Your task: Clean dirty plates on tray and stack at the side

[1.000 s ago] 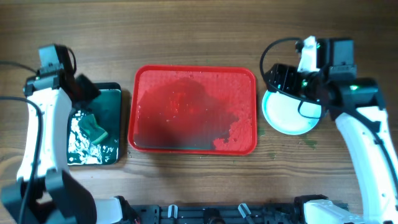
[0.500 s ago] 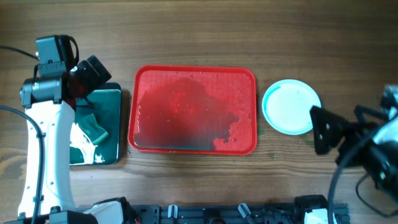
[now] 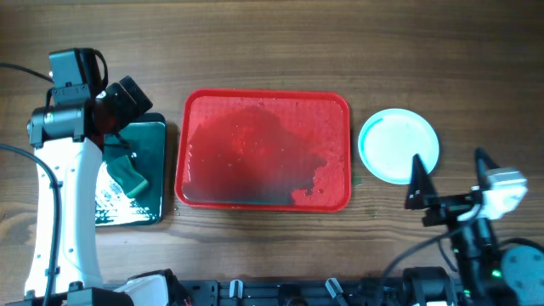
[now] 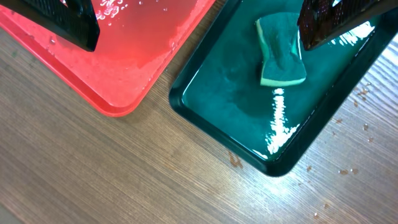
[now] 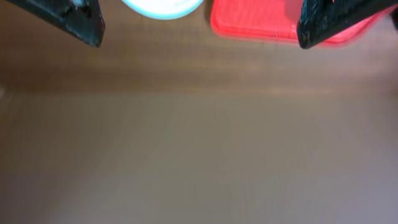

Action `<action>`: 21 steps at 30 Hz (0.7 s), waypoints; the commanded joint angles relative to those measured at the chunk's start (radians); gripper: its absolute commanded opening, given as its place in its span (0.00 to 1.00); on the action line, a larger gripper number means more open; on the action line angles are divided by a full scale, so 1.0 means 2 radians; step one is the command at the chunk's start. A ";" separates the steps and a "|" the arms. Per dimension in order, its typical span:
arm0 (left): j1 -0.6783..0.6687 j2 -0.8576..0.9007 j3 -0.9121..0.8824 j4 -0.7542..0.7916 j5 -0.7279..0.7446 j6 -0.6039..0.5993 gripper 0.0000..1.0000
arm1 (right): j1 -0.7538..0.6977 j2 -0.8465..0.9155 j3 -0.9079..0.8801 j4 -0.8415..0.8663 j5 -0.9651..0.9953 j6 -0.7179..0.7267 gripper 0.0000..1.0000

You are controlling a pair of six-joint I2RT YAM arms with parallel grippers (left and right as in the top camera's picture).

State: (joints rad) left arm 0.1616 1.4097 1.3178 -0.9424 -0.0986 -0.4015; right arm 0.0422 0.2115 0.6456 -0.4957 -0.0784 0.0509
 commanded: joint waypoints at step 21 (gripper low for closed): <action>-0.001 0.000 0.003 0.002 0.002 0.002 1.00 | 0.009 -0.100 -0.320 0.249 0.002 0.002 1.00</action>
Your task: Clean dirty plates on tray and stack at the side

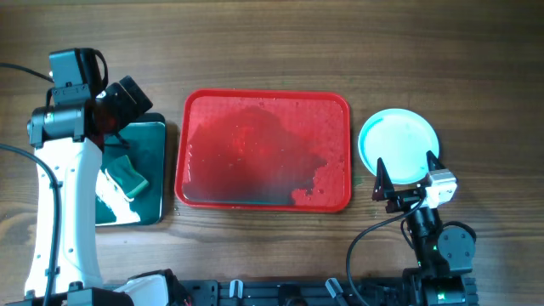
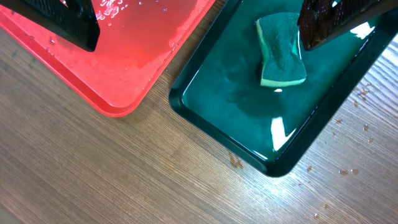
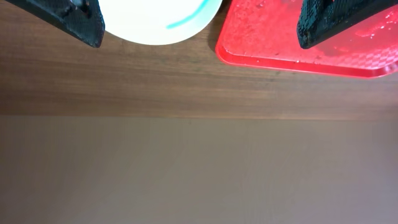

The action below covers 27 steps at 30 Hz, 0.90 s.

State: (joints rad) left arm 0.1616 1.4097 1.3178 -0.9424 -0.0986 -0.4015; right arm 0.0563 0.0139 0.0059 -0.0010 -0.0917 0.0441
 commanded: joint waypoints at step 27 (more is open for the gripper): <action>-0.049 -0.667 -0.620 0.475 0.131 0.197 1.00 | 0.002 -0.001 0.000 0.002 0.008 0.005 1.00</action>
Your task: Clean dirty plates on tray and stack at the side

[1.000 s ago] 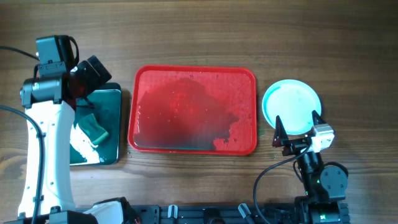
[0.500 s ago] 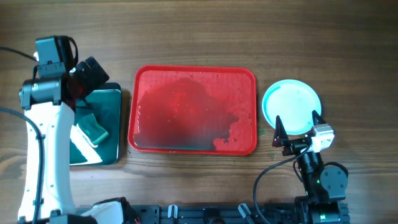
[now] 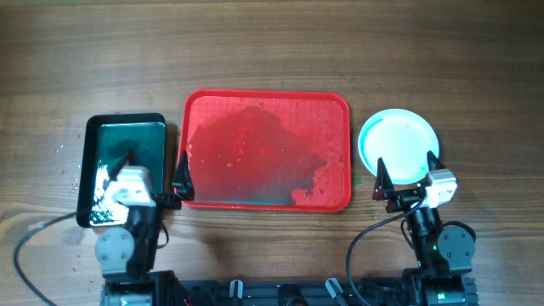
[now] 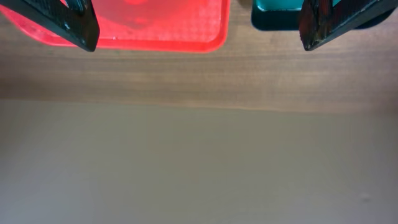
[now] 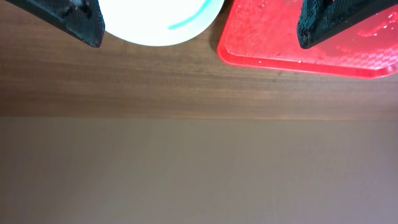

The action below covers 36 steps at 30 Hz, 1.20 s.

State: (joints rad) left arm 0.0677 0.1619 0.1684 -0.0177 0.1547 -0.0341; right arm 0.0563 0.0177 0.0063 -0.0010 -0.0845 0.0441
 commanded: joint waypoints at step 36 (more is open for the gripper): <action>-0.002 -0.079 -0.081 -0.023 0.001 0.014 1.00 | 0.002 -0.003 -0.001 0.002 0.005 0.005 1.00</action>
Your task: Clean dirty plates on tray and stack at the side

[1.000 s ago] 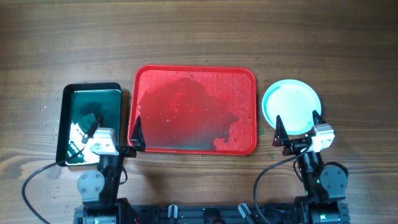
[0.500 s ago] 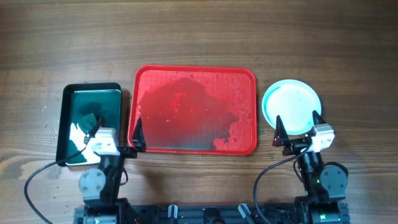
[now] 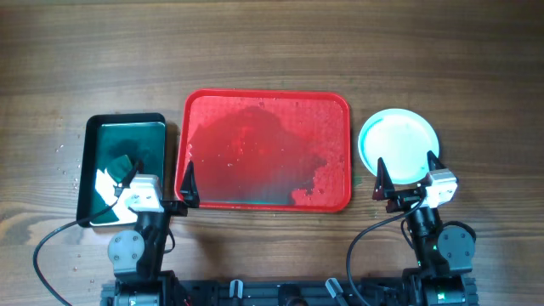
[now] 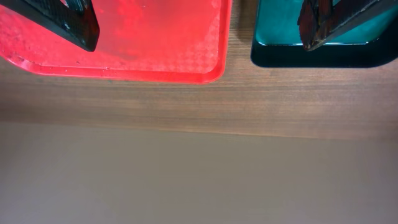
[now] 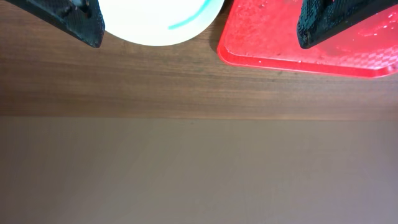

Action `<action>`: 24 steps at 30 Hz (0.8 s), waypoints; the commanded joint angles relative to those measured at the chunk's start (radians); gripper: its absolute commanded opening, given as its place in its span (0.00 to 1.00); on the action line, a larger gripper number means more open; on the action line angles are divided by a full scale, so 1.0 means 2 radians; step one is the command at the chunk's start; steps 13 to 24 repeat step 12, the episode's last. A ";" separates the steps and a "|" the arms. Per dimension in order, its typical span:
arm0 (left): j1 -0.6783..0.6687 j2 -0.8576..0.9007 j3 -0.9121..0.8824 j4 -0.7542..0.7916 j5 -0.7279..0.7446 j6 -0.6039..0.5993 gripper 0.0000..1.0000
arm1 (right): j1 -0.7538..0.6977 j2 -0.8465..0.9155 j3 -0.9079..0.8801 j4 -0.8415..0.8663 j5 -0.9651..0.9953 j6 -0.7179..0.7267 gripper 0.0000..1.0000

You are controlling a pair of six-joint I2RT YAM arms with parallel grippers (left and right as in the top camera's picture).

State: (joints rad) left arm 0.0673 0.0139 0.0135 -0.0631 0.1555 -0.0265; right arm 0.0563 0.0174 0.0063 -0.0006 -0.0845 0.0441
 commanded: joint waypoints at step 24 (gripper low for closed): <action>-0.002 -0.005 -0.004 0.000 0.000 0.010 1.00 | 0.002 -0.003 -0.001 0.002 0.005 0.005 1.00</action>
